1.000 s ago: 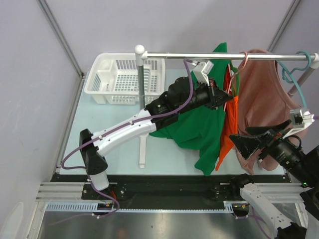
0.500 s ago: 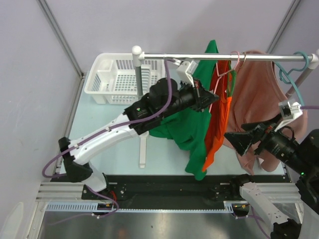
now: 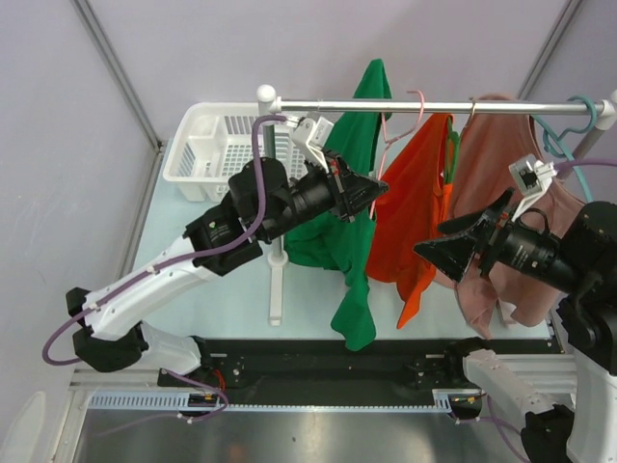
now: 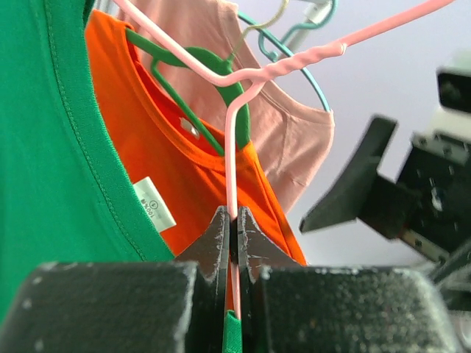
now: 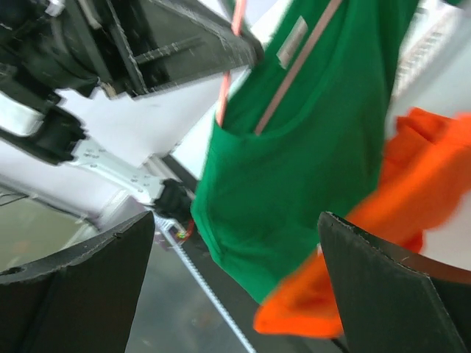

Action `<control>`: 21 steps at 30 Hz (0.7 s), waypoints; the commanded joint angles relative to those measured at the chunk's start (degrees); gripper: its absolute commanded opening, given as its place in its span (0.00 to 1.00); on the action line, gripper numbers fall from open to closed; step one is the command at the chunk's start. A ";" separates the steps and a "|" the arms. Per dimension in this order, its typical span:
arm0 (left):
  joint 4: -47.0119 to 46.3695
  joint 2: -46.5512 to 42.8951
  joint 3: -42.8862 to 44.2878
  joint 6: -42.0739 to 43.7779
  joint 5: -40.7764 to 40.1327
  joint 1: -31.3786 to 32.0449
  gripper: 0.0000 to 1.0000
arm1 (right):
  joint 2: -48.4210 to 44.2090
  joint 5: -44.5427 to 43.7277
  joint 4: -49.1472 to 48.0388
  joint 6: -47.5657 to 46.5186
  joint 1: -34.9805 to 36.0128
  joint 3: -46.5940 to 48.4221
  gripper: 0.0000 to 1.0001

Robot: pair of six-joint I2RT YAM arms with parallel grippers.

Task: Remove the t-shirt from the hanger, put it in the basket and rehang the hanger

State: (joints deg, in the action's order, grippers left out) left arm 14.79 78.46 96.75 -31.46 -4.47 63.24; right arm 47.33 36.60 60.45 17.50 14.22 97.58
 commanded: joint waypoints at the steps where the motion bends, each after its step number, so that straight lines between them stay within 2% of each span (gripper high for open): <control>1: -4.50 -5.59 -1.64 0.71 5.94 0.48 0.00 | 3.28 8.74 -8.14 6.04 -0.16 2.88 0.97; 3: -4.41 -6.56 -3.05 0.00 9.21 0.48 0.00 | 4.43 11.03 -13.04 8.24 -0.07 2.70 0.97; 7: -7.92 -11.29 -11.73 -2.81 11.94 0.48 0.00 | 7.86 12.09 -18.60 13.61 1.86 2.35 0.89; 10: -9.16 -12.19 -14.57 -3.78 12.21 0.48 0.00 | 9.44 7.10 -22.47 15.37 9.84 1.91 0.88; 12: -9.60 -12.19 -15.10 -4.22 13.08 0.48 0.00 | 11.02 2.53 -23.97 15.81 14.59 1.12 0.87; 13: -10.12 -12.10 -15.36 -4.31 13.43 0.48 0.00 | 11.72 0.08 -23.54 15.29 20.35 1.21 0.84; 17: -10.04 -12.36 -16.15 -4.48 14.84 0.48 0.00 | 12.70 -20.36 -22.12 12.57 32.76 0.51 0.80; 21: -10.83 -15.34 -19.57 -5.19 14.93 0.48 0.00 | 12.52 -27.62 -24.13 12.65 37.37 -2.56 0.76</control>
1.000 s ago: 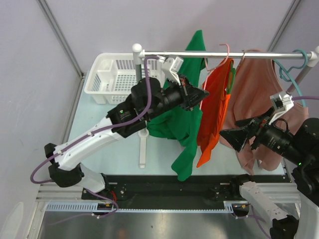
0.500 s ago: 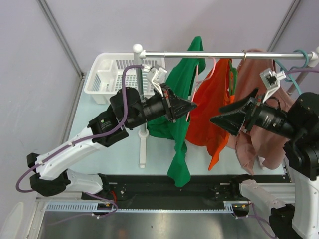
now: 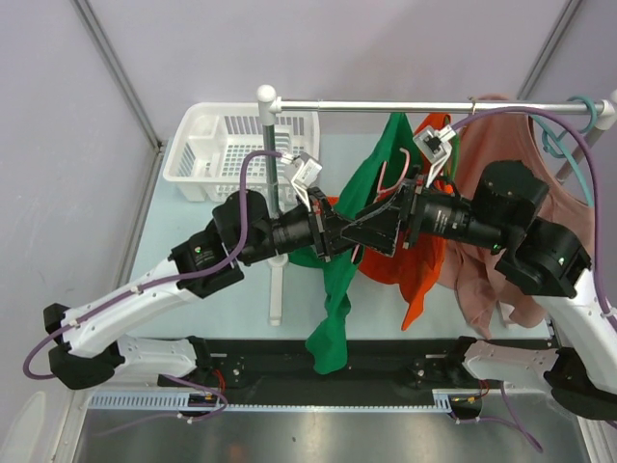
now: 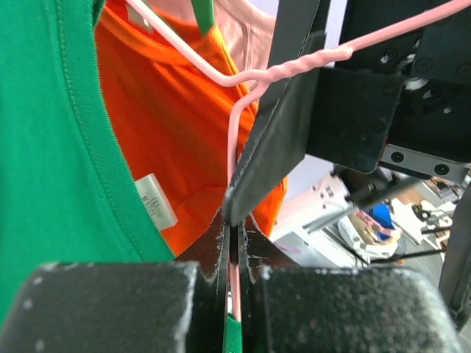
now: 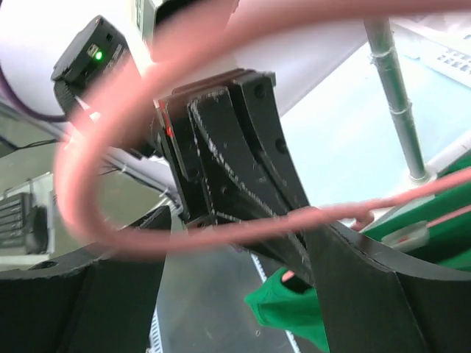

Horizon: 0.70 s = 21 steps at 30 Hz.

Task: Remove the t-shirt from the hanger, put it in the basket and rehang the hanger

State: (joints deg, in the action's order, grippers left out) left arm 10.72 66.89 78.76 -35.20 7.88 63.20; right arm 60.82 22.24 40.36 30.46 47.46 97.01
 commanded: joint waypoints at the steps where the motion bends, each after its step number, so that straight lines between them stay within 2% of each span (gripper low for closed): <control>1: -6.68 -4.40 -2.64 -1.45 2.58 0.52 0.00 | -1.40 -14.06 -4.67 0.38 4.65 -2.61 0.73; 5: -6.24 -7.47 -4.84 -1.27 1.18 0.52 0.00 | -2.63 -18.63 -4.94 0.83 5.89 -3.67 0.70; 11: -4.22 -10.20 -5.46 -0.31 -4.62 0.52 0.00 | -5.96 -17.75 -7.48 1.79 8.43 -7.44 0.73; 16: -4.65 -8.80 -4.23 -0.30 -1.73 0.43 0.00 | -5.97 -24.41 -7.49 1.10 8.70 -9.03 0.74; 21: -6.76 -8.53 -5.02 -2.06 1.34 0.43 0.00 | -5.27 -26.37 -13.89 1.88 8.70 -12.37 0.70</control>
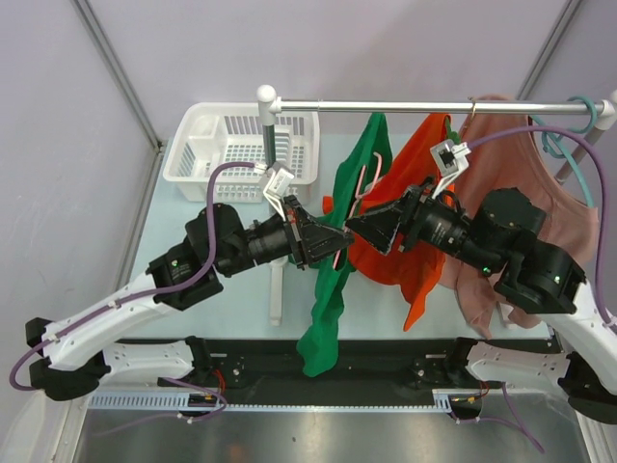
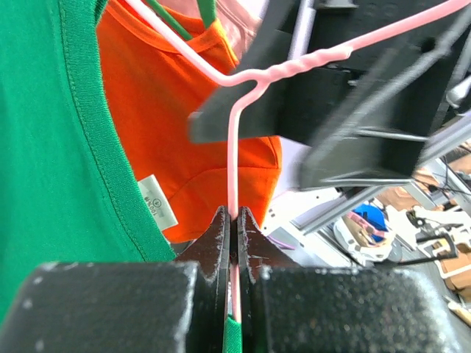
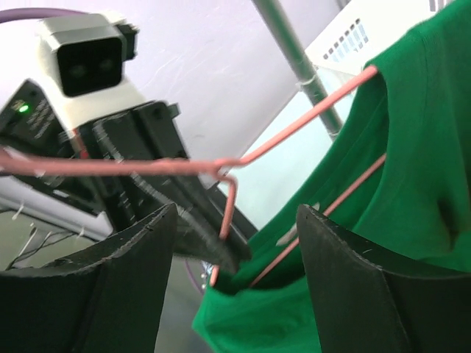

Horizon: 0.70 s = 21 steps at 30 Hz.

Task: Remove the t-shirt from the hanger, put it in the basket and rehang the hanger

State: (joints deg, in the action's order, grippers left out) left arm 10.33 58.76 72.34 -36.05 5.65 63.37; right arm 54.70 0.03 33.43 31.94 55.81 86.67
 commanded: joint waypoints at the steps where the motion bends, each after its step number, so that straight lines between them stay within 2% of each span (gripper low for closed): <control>1: -6.63 -0.40 1.32 -1.39 3.93 0.26 0.00 | 1.02 -4.34 -7.50 0.66 0.35 -2.21 0.69; 5: -7.16 -0.05 1.05 -2.26 5.42 0.26 0.00 | 0.50 -5.83 -11.44 1.98 0.35 -4.58 0.56; 6: -7.51 -0.05 0.71 -2.35 5.51 0.26 0.00 | -0.11 -6.70 -12.07 2.24 0.35 -5.63 0.47; 8: -7.69 -0.05 0.35 -2.44 5.60 0.17 0.00 | -0.82 -7.68 -13.74 3.21 0.35 -6.69 0.38; 9: -7.69 -0.05 -0.26 -2.44 5.51 0.17 0.00 | -1.52 -7.94 -14.35 3.47 0.26 -8.09 0.29; 11: -7.69 -0.05 -1.14 -2.27 4.81 0.26 0.00 | -2.22 -8.38 -16.81 4.88 0.35 -9.50 0.19; 12: -7.26 -0.14 -1.49 -2.18 4.37 0.26 0.04 | -2.49 -9.08 -17.60 5.32 0.44 -10.11 0.08; 13: -6.73 -0.40 -1.58 -1.48 3.15 0.26 0.11 | -2.92 -9.61 -18.39 6.19 0.35 -10.90 0.02; 14: -5.77 -0.75 -2.63 -1.22 2.70 0.26 0.32 | -3.02 -10.22 -18.49 6.64 0.35 -11.09 0.00; 17: -5.50 -3.65 -6.57 0.54 2.08 0.35 0.62 | -3.10 -12.33 -18.40 8.21 0.35 -11.09 0.00; 21: -1.20 -7.78 -11.94 2.30 2.17 0.52 0.73 | -3.46 -16.01 -18.14 11.12 0.35 -11.61 0.00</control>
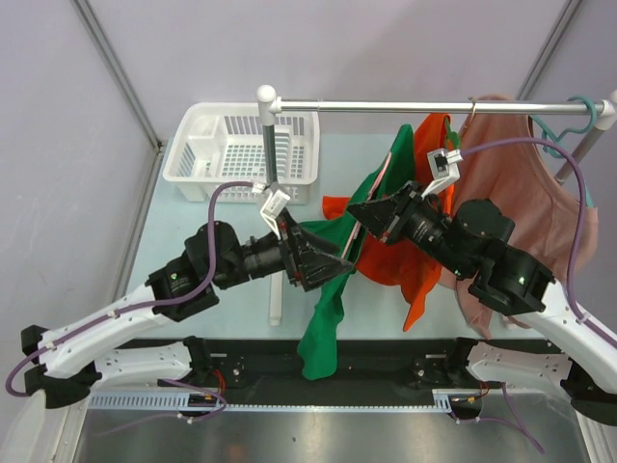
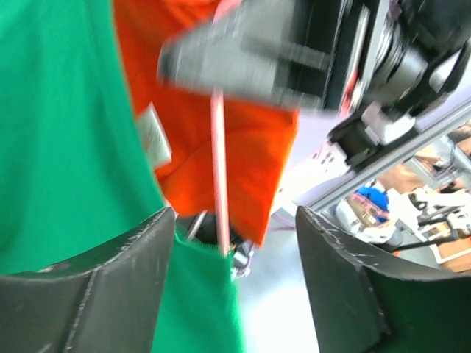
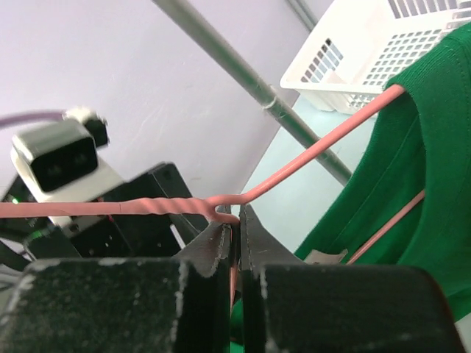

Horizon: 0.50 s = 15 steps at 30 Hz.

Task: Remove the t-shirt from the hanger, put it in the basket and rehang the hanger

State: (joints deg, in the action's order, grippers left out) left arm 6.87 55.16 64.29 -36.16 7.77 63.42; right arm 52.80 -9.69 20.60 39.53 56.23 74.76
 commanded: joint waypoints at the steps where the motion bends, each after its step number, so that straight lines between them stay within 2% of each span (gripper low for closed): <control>1: 3.14 -4.88 -5.04 2.59 -0.12 0.83 0.73 | -1.64 -7.00 -5.31 4.06 -0.06 0.04 0.00; 5: 3.16 -10.66 -14.07 1.71 -1.53 3.37 0.76 | -1.64 -8.59 -5.57 4.94 -0.06 -0.49 0.00; 6: 2.54 -11.55 -15.59 1.01 -1.79 3.81 0.81 | -1.73 -8.76 -5.92 4.86 -0.06 -0.76 0.00; 10: 3.49 -14.37 -21.47 -0.75 -4.08 5.22 0.81 | -2.35 -9.47 -7.15 5.12 -0.06 -1.20 0.00; 12: 3.76 -14.64 -23.15 -2.24 -4.60 5.22 0.78 | -2.43 -9.82 -7.50 5.21 -0.06 -0.85 0.00; 15: 3.59 -14.90 -26.75 -4.78 -5.65 5.31 0.61 | -2.43 -10.43 -7.42 5.12 -0.15 0.12 0.00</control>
State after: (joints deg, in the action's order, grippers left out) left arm 10.79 41.06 40.77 -37.47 4.86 68.40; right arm 51.86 -17.32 19.31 43.88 56.14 72.97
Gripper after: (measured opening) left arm 0.685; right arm 0.036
